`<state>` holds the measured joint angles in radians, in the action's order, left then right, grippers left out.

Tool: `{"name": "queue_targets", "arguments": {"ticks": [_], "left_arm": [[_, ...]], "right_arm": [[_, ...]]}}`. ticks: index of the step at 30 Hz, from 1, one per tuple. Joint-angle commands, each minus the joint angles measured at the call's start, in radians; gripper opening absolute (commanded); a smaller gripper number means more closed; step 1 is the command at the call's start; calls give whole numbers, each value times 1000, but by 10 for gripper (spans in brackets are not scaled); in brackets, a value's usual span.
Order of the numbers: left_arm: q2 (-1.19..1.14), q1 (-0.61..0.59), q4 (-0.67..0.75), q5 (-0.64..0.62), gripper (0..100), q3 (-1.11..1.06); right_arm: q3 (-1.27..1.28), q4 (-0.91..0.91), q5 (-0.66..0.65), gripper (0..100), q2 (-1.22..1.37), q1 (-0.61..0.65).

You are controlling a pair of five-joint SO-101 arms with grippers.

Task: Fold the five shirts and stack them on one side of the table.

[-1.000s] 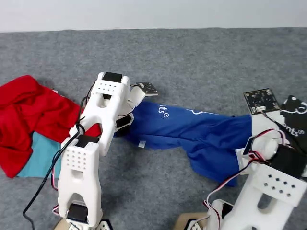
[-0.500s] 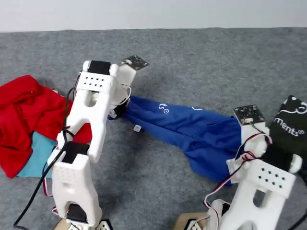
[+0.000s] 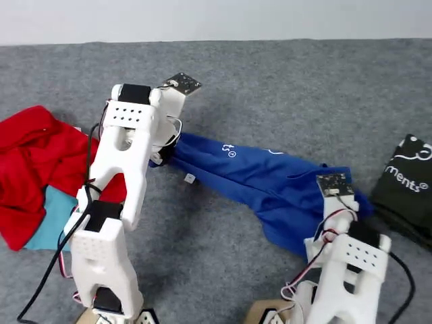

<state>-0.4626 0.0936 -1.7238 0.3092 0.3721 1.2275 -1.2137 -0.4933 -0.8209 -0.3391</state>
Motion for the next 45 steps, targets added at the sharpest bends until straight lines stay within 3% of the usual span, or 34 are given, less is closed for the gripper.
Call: {"name": "queue_targets", "arguments": {"ticks": [1,8,26,33,37,45], "left_arm": [[63,-11,-29,-11,2,4],[63,-12,-29,-11,2,4],[63,-12,-29,-11,2,4],[63,-8,-29,-11,2,2],[63,-6,-29,-11,2,2],[63,-11,-29,-6,2,2]], "right_arm": [[-14,19,32,238,-4,94],[-18,87,103,238,-4,236],[35,179,104,240,2,216],[-146,91,103,240,271,122],[-255,48,106,240,426,157],[-230,113,138,237,460,186]]}}
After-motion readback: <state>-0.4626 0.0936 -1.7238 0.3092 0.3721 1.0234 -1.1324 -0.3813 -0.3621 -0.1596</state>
